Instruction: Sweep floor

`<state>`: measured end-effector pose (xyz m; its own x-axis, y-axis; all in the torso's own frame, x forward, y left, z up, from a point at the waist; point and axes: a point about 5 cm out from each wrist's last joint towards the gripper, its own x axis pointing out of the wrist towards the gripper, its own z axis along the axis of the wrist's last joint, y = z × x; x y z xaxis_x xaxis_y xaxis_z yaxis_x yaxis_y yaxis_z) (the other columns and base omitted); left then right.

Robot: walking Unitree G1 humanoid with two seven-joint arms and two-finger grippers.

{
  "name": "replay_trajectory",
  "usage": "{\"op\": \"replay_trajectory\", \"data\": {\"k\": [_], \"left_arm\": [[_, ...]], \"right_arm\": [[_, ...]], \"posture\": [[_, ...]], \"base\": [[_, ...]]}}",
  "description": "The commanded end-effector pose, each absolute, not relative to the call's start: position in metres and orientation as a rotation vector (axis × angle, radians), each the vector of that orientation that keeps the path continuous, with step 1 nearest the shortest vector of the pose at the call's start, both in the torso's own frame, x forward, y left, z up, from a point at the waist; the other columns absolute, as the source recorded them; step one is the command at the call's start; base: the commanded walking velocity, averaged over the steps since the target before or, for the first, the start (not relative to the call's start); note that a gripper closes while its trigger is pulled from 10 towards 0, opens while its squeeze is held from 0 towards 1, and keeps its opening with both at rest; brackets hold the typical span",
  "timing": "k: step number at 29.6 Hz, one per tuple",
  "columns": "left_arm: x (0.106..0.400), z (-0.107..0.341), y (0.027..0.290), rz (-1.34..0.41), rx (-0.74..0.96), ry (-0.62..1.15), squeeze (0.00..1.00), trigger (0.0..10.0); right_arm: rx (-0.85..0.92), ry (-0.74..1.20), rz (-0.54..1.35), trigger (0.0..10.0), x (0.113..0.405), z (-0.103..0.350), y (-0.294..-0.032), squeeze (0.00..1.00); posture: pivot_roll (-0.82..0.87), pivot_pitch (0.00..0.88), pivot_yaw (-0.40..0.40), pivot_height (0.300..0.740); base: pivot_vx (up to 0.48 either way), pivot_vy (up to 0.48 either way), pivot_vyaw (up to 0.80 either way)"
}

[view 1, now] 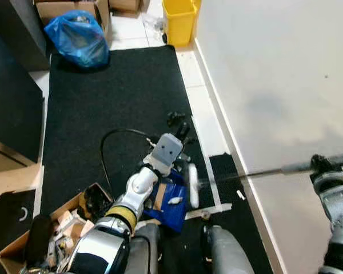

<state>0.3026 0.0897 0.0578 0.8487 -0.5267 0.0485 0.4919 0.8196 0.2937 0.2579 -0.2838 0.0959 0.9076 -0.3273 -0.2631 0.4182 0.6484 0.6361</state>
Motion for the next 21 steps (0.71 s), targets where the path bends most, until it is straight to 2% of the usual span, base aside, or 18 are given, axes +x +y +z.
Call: {"op": "replay_trajectory", "data": {"k": [1,9,15,16,19,21], "left_arm": [[0.295,0.053,0.077,-0.592,0.259,-0.129,0.00,10.0],[0.295,0.052,0.077,-0.596,0.262,-0.126,0.00,10.0],[0.296,0.053,0.076,-0.602,0.263,-0.127,0.00,10.0],[0.296,0.054,0.076,-0.602,0.262,-0.127,0.00,10.0],[0.295,0.053,0.075,-0.606,0.262,-0.126,0.00,10.0],[0.295,0.053,0.075,-0.606,0.261,-0.126,0.00,10.0]], "right_arm": [[0.769,0.034,-0.438,10.0,0.256,0.106,-0.292,0.00],[0.755,-0.021,-0.411,10.0,0.259,0.114,-0.292,0.00],[0.597,-0.165,-0.468,10.0,0.257,0.139,-0.315,0.00],[0.521,-0.199,-0.488,10.0,0.255,0.147,-0.322,0.00],[0.389,-0.147,-0.512,10.0,0.254,0.152,-0.331,0.00],[0.363,-0.130,-0.519,10.0,0.253,0.152,-0.333,0.00]], "posture": [[-0.07,0.176,-0.075,0.740],[-0.07,0.165,-0.075,0.740],[-0.07,0.161,-0.072,0.740],[-0.07,0.162,-0.070,0.740],[-0.07,0.162,-0.070,0.740],[-0.07,0.162,-0.070,0.740]], "base": [[0.000,0.000,0.00],[0.000,0.000,0.00],[0.000,0.000,0.00],[0.000,0.000,0.00],[0.000,0.000,0.00],[0.000,0.000,0.00]]}}
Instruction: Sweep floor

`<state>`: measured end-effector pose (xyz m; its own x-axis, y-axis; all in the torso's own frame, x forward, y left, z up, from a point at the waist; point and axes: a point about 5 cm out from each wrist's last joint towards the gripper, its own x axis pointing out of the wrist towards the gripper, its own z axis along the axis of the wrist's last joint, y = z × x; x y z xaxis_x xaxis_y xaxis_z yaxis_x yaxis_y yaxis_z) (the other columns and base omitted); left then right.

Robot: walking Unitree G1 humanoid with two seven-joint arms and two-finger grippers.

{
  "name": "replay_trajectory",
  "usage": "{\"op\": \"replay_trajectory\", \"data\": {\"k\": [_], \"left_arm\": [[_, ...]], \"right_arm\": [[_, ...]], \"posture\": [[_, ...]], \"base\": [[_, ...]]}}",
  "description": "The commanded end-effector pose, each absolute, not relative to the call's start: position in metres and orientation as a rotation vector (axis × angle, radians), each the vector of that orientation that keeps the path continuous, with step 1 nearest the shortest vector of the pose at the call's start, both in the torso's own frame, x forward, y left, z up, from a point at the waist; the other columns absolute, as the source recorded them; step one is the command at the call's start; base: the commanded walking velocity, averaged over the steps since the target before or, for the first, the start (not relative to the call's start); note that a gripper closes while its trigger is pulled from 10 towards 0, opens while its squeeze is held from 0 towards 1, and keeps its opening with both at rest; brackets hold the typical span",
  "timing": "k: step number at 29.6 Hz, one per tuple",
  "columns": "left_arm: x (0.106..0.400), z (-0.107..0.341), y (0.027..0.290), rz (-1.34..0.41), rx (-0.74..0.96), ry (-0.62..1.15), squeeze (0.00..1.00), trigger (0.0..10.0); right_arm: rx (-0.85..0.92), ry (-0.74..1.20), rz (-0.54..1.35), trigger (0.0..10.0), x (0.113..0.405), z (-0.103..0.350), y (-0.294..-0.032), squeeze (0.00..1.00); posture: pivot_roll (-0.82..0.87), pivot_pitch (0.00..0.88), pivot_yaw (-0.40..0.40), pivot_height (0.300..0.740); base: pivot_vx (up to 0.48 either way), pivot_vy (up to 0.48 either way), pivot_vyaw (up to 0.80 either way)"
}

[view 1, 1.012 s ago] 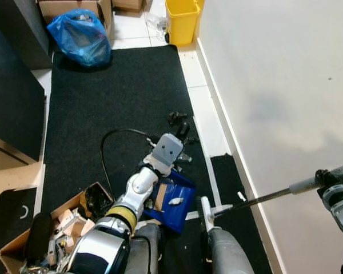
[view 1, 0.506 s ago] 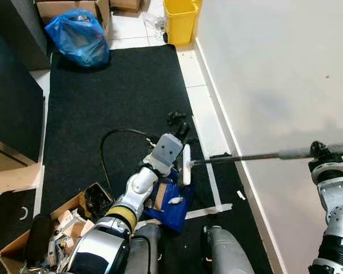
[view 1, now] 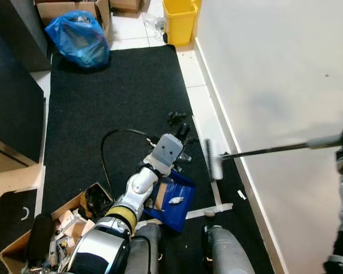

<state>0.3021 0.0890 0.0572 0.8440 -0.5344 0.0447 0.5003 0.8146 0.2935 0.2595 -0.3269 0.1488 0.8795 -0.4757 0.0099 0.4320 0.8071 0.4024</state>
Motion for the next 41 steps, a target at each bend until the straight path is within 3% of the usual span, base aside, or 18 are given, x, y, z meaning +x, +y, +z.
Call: {"op": "replay_trajectory", "data": {"k": [1,7,19,41], "left_arm": [[0.295,0.053,0.075,-0.607,0.261,-0.125,0.00,10.0],[0.294,0.052,0.074,-0.608,0.258,-0.124,0.00,10.0],[0.292,0.051,0.071,-0.619,0.253,-0.124,0.00,10.0],[0.288,0.047,0.070,-0.646,0.232,-0.109,0.00,10.0]], "right_arm": [[0.318,-0.092,-0.531,10.0,0.252,0.151,-0.336,0.00],[0.198,0.113,-0.555,10.0,0.244,0.137,-0.347,0.00],[0.307,0.362,-0.465,10.0,0.237,0.096,-0.321,0.00],[0.541,0.185,-0.436,10.0,0.264,0.094,-0.281,0.00]], "posture": [[-0.07,0.162,-0.070,0.740],[-0.08,0.166,-0.071,0.740],[-0.08,0.158,-0.087,0.740],[-0.07,0.173,-0.084,0.740]], "base": [[0.000,0.000,0.00],[0.000,0.000,0.00],[0.000,0.000,0.00],[0.000,0.000,0.00]]}}
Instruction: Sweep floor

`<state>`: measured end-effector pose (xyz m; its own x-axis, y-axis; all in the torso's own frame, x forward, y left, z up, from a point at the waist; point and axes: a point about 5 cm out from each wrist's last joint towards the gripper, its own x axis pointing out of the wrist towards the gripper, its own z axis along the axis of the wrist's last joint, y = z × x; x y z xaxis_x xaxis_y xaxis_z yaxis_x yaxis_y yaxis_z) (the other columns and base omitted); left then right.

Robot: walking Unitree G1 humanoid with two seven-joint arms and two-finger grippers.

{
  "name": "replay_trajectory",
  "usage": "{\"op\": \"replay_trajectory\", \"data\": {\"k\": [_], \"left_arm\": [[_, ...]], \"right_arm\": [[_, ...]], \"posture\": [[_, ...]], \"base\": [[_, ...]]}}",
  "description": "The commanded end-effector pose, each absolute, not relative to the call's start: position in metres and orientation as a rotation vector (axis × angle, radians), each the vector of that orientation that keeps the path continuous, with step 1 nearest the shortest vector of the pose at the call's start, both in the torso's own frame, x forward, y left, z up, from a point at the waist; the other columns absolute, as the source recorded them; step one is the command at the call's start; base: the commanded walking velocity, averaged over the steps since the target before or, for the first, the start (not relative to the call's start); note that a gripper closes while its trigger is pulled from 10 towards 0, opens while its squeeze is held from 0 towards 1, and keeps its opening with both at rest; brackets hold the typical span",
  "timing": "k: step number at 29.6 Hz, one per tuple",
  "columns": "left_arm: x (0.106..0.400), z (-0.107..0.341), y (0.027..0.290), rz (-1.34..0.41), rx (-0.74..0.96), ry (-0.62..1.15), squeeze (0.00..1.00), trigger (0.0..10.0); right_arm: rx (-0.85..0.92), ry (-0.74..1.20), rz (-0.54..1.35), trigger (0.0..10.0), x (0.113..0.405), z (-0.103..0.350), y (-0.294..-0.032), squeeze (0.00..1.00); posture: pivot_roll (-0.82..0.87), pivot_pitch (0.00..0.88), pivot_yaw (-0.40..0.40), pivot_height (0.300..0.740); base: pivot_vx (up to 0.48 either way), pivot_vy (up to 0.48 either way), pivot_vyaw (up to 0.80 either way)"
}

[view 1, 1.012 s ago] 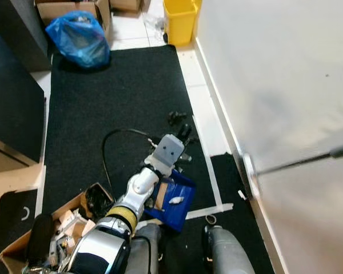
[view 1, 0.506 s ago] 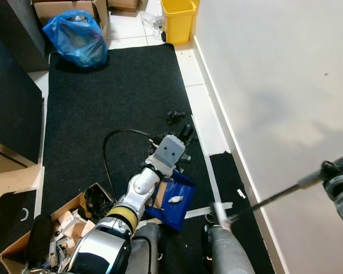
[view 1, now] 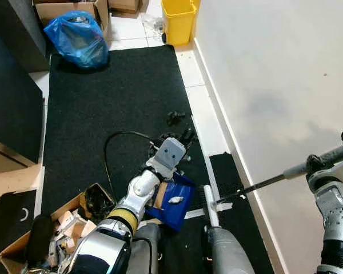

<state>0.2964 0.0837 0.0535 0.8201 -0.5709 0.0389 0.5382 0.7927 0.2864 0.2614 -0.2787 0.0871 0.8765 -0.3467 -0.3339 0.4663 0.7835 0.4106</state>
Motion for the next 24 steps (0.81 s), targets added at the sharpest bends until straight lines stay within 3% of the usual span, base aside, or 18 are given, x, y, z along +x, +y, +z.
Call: {"op": "replay_trajectory", "data": {"k": [1,14,17,18,22,24], "left_arm": [[0.288,0.047,0.070,-0.647,0.232,-0.109,0.00,10.0],[0.287,0.047,0.069,-0.656,0.229,-0.108,0.00,10.0],[0.288,0.048,0.068,-0.658,0.229,-0.110,0.00,10.0],[0.288,0.048,0.068,-0.659,0.229,-0.110,0.00,10.0],[0.288,0.048,0.068,-0.659,0.229,-0.110,0.00,10.0],[0.287,0.047,0.068,-0.659,0.229,-0.107,0.00,10.0]], "right_arm": [[0.551,0.163,-0.439,10.0,0.264,0.096,-0.282,0.00],[0.687,0.045,-0.393,10.0,0.265,0.106,-0.281,0.00],[0.519,0.097,-0.413,10.0,0.262,0.106,-0.290,0.00],[0.377,0.098,-0.441,10.0,0.259,0.110,-0.299,0.00],[0.303,0.092,-0.450,10.0,0.259,0.113,-0.302,0.00],[0.166,0.092,-0.425,10.0,0.259,0.125,-0.306,0.00]], "posture": [[-0.07,0.173,-0.084,0.740],[-0.07,0.178,-0.078,0.740],[-0.08,0.182,-0.076,0.740],[-0.08,0.180,-0.075,0.740],[-0.08,0.180,-0.075,0.740],[-0.08,0.182,-0.076,0.740]], "base": [[0.000,0.000,0.00],[0.000,0.000,0.00],[0.000,0.000,0.00],[0.000,0.000,0.00],[0.000,0.000,0.00],[0.000,0.000,0.00]]}}
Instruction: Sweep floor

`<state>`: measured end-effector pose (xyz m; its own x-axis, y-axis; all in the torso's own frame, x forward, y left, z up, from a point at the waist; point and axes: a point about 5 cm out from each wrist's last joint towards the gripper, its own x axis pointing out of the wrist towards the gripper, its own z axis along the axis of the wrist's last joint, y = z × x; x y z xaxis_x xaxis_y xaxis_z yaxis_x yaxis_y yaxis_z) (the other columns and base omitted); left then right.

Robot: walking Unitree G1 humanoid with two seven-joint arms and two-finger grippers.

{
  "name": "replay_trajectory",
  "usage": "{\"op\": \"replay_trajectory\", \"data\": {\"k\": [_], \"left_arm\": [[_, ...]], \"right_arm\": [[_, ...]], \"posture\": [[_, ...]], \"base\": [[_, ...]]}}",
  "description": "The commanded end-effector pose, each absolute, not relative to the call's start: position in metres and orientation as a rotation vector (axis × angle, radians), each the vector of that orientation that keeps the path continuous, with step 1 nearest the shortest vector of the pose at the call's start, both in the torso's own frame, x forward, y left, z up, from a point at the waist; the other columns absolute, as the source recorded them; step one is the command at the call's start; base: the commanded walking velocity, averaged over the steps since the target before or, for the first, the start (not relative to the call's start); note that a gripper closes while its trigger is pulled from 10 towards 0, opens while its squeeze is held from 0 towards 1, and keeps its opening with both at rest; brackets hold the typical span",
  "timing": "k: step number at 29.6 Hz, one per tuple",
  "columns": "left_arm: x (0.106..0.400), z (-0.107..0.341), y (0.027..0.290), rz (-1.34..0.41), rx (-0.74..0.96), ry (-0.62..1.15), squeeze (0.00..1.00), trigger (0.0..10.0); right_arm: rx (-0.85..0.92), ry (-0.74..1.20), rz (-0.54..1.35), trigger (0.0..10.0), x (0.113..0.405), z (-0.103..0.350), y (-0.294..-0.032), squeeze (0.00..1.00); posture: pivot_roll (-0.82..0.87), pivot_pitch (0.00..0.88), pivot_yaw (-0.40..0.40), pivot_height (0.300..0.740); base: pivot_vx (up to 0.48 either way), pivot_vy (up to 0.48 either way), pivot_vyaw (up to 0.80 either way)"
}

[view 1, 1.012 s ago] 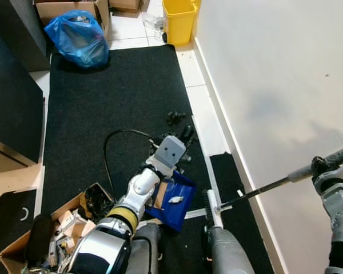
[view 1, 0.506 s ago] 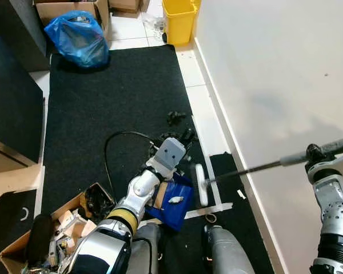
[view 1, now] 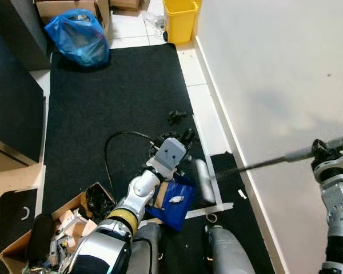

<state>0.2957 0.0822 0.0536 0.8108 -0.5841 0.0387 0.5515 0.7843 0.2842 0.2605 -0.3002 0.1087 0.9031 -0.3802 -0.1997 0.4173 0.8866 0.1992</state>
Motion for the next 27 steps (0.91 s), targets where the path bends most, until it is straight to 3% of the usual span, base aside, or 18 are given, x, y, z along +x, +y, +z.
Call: {"op": "replay_trajectory", "data": {"k": [1,10,14,27], "left_arm": [[0.287,0.047,0.068,-0.659,0.229,-0.107,0.00,10.0],[0.287,0.047,0.068,-0.655,0.225,-0.106,0.00,10.0],[0.287,0.047,0.068,-0.653,0.224,-0.107,0.00,10.0],[0.286,0.046,0.069,-0.654,0.226,-0.108,0.00,10.0]], "right_arm": [[0.166,0.092,-0.425,10.0,0.259,0.125,-0.306,0.00],[0.080,0.213,-0.392,10.0,0.257,0.116,-0.303,0.00],[0.158,0.358,-0.376,10.0,0.247,0.085,-0.292,0.00],[0.427,0.373,-0.369,10.0,0.247,0.064,-0.261,0.00]], "posture": [[-0.08,0.182,-0.076,0.740],[-0.08,0.184,-0.082,0.740],[-0.08,0.188,-0.081,0.740],[-0.07,0.194,-0.079,0.740]], "base": [[0.000,0.000,0.00],[0.000,0.000,0.00],[0.000,0.000,0.00],[0.000,0.000,0.00]]}}
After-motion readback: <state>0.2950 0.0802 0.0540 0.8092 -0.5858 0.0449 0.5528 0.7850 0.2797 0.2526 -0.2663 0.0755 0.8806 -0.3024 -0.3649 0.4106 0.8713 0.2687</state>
